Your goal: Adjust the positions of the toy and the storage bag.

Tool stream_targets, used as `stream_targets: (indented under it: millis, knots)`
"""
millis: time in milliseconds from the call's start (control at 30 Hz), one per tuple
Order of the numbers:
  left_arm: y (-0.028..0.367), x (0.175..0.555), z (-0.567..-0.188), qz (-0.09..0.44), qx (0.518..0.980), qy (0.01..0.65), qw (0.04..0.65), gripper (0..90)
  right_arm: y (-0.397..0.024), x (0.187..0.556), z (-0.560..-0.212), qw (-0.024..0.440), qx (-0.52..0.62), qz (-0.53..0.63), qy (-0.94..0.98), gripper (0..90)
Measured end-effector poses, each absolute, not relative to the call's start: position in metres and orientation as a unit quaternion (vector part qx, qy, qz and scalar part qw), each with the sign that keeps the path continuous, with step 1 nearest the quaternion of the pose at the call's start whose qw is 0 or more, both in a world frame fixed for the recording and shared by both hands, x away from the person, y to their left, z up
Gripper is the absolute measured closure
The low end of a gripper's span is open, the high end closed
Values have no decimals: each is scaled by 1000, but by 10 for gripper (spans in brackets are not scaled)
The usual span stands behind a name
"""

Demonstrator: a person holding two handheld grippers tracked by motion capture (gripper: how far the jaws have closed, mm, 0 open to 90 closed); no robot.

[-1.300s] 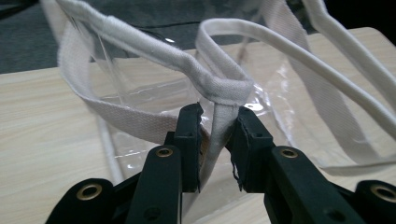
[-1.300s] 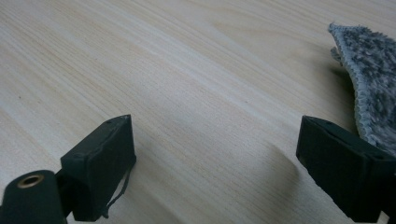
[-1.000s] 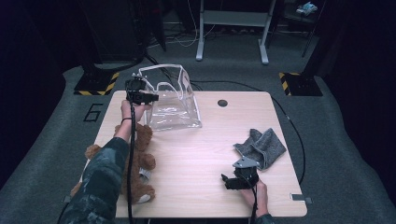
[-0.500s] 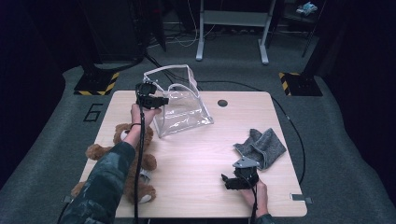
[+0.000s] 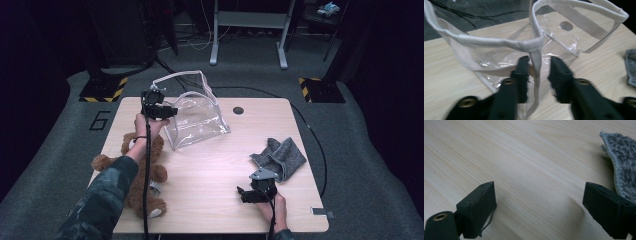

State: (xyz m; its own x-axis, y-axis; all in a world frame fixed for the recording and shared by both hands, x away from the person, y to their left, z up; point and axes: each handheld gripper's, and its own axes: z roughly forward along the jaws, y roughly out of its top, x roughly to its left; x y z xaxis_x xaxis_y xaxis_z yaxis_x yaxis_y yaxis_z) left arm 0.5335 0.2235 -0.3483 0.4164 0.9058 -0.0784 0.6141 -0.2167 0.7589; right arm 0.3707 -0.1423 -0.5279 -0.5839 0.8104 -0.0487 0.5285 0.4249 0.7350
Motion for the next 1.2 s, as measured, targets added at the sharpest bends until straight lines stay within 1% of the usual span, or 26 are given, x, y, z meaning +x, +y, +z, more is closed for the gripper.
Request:
stream_targets:
  millis: [67,167,300,367,433,500,533,567,633,667,733,833,933,1033,1100,1200]
  knots:
    - [221,531,-343,218,752,502,368,499,-142,371,-528,203,409,348,819,105]
    - [214,530,-334,251,743,497,372,451,-142,371,-528,203,409,348,819,105]
    - [208,534,-328,264,735,497,379,431,-142,371,-528,203,410,348,818,105]
    - [205,539,-327,260,739,492,380,430,-142,371,-528,203,410,348,818,106]
    - [200,545,-330,261,747,490,365,432,-142,371,-528,203,410,348,818,105]
    - [199,550,-334,252,755,494,350,455,-142,371,-528,204,410,349,817,106]
    - [199,553,-337,249,760,492,344,485,-142,371,-528,204,410,349,817,106]
    - [199,554,-339,250,760,493,341,547,-142,371,-528,204,410,349,817,106]
    - [204,554,-339,247,759,495,345,702,-142,371,-528,204,410,349,817,107]
    - [205,554,-339,245,760,493,344,733,-142,371,-528,204,409,348,818,108]
    - [208,552,-338,240,768,484,343,754,-143,371,-528,203,409,349,818,107]
    - [211,548,-337,233,775,476,344,766,-143,372,-528,200,412,347,818,106]
    - [211,542,-336,225,786,463,343,776,-144,375,-527,186,419,347,818,103]
    - [212,535,-335,216,793,451,348,793,-142,376,-525,184,427,339,818,107]
    - [212,530,-335,209,799,442,349,795,-139,378,-519,187,428,332,819,113]
    - [213,525,-334,202,805,434,350,802,-137,386,-497,197,423,342,816,125]
